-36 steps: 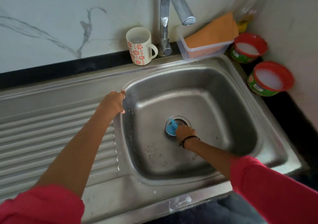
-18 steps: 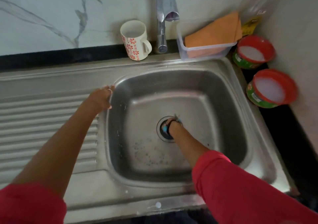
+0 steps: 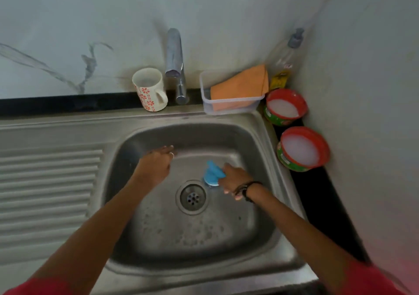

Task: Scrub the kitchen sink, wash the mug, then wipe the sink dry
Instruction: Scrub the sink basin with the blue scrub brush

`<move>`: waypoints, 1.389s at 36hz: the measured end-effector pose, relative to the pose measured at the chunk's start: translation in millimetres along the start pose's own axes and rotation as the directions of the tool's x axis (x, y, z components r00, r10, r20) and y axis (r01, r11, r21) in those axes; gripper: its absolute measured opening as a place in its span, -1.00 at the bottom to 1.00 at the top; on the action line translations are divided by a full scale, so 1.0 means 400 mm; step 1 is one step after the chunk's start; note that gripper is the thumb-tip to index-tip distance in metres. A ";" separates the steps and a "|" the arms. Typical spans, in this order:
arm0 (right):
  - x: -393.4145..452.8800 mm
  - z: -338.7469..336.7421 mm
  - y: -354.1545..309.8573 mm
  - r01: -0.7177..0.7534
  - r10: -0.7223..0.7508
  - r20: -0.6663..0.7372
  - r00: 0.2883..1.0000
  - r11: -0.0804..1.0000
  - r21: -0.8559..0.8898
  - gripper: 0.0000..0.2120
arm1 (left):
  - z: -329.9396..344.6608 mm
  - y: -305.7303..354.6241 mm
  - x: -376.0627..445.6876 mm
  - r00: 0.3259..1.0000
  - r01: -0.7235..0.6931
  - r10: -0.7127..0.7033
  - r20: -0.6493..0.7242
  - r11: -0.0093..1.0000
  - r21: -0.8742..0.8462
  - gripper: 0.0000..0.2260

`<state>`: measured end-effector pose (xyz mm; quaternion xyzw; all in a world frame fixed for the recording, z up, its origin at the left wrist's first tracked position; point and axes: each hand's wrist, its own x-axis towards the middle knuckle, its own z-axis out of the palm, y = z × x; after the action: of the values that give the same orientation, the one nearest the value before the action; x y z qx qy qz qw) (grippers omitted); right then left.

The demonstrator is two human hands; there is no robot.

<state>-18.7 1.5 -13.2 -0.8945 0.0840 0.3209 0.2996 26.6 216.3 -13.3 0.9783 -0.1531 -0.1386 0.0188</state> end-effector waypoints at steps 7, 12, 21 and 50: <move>-0.127 -0.364 0.062 0.116 -0.013 -0.462 0.887 0.974 0.195 -0.90 | -0.072 0.213 0.129 0.999 -0.043 0.040 -0.015 0.934 -0.354 -0.67; -0.050 -0.520 0.117 0.077 0.155 -0.600 0.785 0.936 0.343 -0.76 | -0.110 0.341 0.227 0.993 -0.116 0.090 -0.072 0.806 -0.581 -0.68; 0.074 -0.573 0.152 0.007 0.323 -0.426 0.845 0.791 0.612 -0.78 | -0.144 0.471 0.314 0.951 -0.264 0.309 0.004 0.821 -0.506 -0.46; 0.122 -0.544 0.194 0.038 0.104 -0.503 0.858 0.964 0.264 -0.61 | -0.173 0.496 0.286 0.910 -0.410 0.415 -0.027 0.905 0.111 -0.45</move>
<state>106.5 -187.5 52.6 -0.8977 0.2182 0.0626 0.3777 92.1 -7.8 38.7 0.9266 -0.3627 -0.0991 0.0011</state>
